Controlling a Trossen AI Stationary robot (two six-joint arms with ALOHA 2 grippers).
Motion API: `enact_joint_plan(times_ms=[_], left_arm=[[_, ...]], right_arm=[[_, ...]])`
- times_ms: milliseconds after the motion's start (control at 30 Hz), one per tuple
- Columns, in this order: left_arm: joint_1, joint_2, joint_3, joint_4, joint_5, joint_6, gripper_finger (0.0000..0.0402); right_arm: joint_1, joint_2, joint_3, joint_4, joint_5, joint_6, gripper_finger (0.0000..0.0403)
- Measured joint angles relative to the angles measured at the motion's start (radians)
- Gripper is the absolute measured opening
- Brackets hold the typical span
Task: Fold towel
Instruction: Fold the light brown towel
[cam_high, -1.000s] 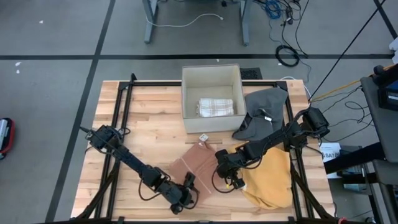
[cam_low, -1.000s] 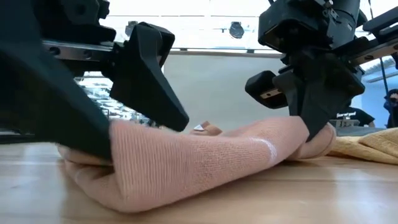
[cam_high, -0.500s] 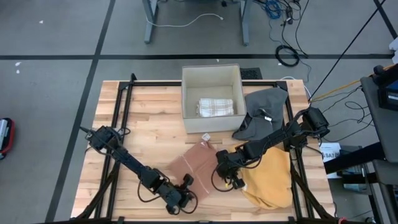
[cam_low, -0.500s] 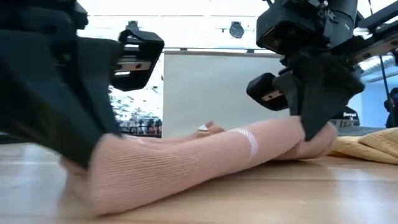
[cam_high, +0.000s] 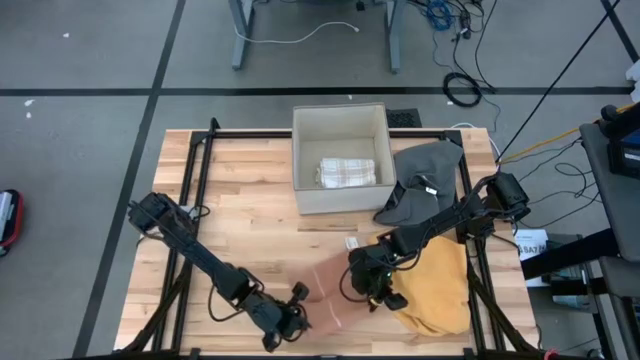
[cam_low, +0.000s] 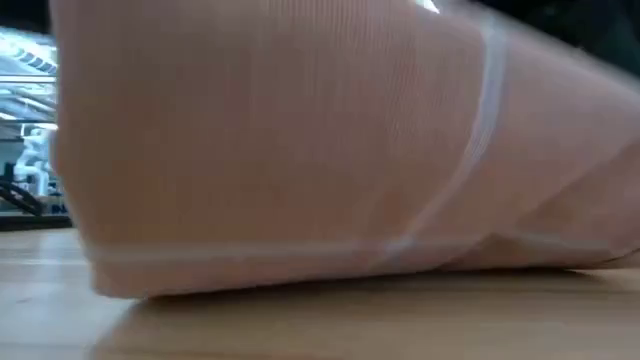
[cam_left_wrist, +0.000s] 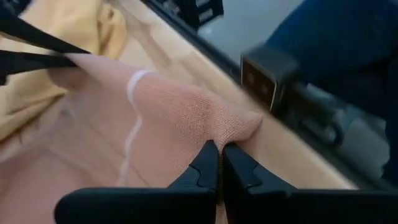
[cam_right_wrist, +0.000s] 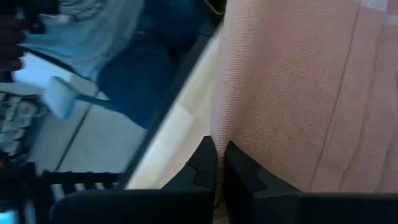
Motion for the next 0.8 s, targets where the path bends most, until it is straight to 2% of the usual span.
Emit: enact_joint_plan(times_ms=[100,233,467,700,800], left_arm=[[-0.001,-0.014,0.0,0.014,0.001,-0.036,0.0003],[0.008,-0.015,-0.007,0.001,-0.006,-0.127,0.0003],[0.015,-0.016,-0.042,-0.002,-0.042,-0.235,0.0003],[0.003,-0.054,-0.044,-0.009,-0.094,-0.222,0.0003],[-0.009,-0.08,-0.044,-0.012,-0.132,-0.214,0.0003]], right_arm=[[0.0,0.0,0.023,-0.008,-0.052,-0.002,0.0004],[0.0,0.0,0.075,-0.097,-0.062,-0.042,0.0004],[-0.018,0.0,0.175,-0.291,-0.037,-0.149,0.0004],[-0.058,0.0,0.257,-0.467,0.01,-0.254,0.0004],[-0.074,0.0,0.283,-0.503,0.069,-0.282,0.0004]])
